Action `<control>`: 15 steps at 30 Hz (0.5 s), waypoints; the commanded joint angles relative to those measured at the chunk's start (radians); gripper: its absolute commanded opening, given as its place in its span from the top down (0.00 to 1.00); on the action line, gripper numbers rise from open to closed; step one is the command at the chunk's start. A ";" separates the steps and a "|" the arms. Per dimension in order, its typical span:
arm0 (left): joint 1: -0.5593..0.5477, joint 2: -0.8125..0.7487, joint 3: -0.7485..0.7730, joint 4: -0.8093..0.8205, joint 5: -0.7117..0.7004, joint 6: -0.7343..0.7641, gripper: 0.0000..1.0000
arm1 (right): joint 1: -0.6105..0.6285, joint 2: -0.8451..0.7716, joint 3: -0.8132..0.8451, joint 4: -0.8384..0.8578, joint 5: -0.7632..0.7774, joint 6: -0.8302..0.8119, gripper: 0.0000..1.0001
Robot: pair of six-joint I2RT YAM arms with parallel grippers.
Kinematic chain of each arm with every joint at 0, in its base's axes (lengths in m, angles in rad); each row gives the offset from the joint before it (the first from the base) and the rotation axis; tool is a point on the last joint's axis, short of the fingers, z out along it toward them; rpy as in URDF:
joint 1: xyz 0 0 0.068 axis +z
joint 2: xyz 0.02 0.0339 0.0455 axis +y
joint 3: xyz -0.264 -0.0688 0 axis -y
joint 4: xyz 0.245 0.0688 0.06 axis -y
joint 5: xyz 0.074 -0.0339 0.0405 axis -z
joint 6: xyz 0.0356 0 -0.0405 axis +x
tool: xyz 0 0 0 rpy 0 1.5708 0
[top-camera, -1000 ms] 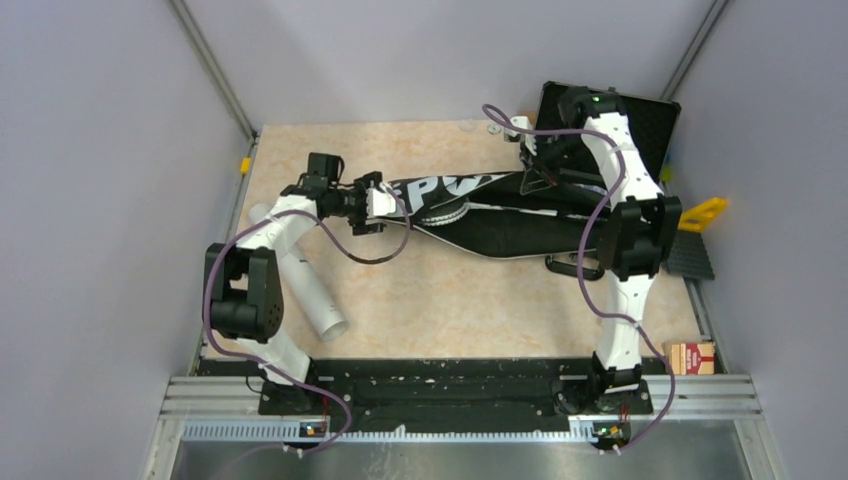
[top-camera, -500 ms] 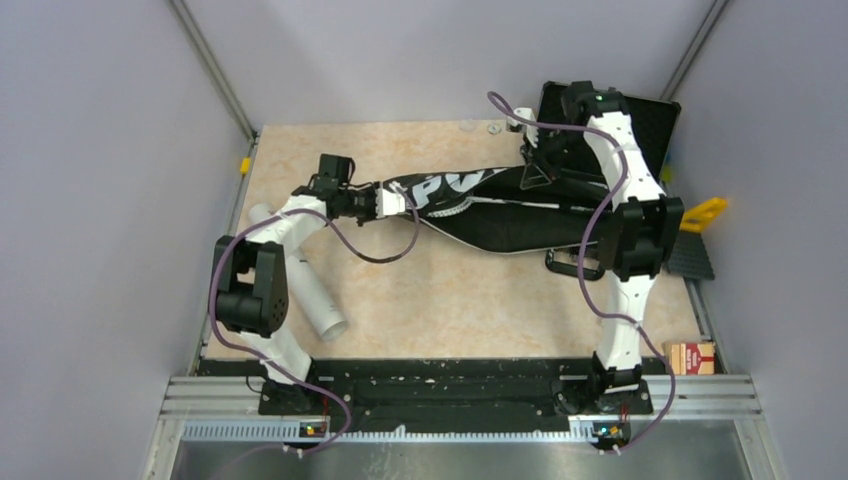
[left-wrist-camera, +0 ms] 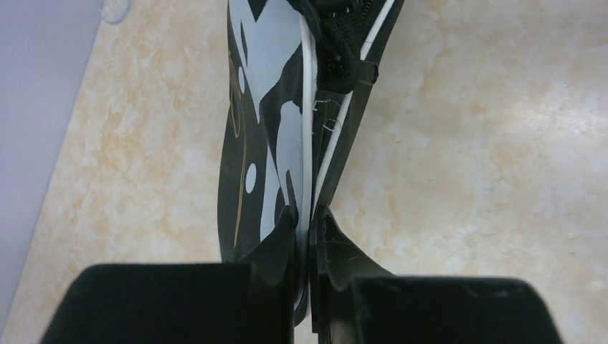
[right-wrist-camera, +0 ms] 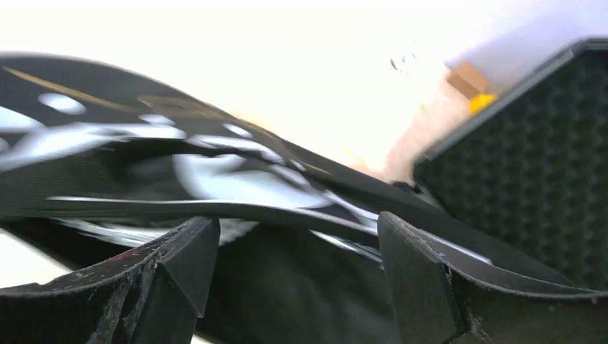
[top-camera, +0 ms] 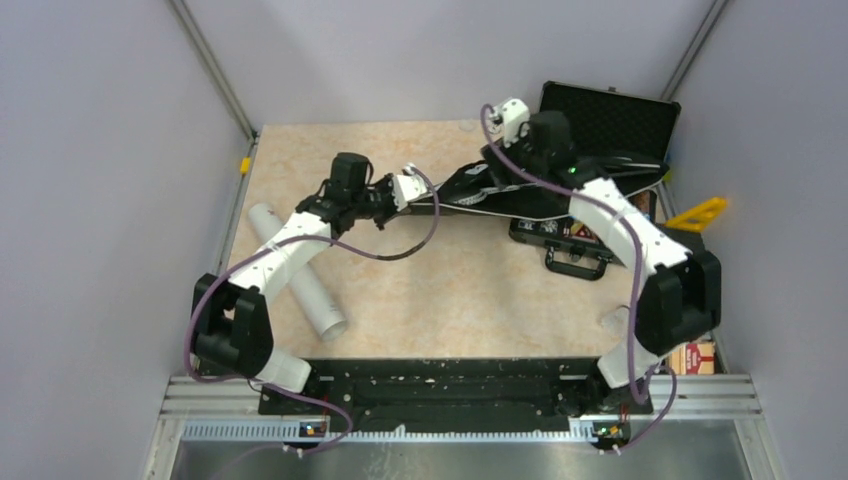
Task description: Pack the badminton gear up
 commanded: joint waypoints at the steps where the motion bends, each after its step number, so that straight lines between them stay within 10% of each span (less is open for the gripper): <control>1: -0.089 -0.086 -0.027 0.034 -0.127 -0.149 1.00 | 0.161 -0.172 -0.167 0.271 0.313 0.219 0.18; 15: -0.111 -0.075 0.080 -0.125 -0.146 -0.374 1.00 | 0.295 -0.561 -0.667 0.522 0.087 0.349 0.34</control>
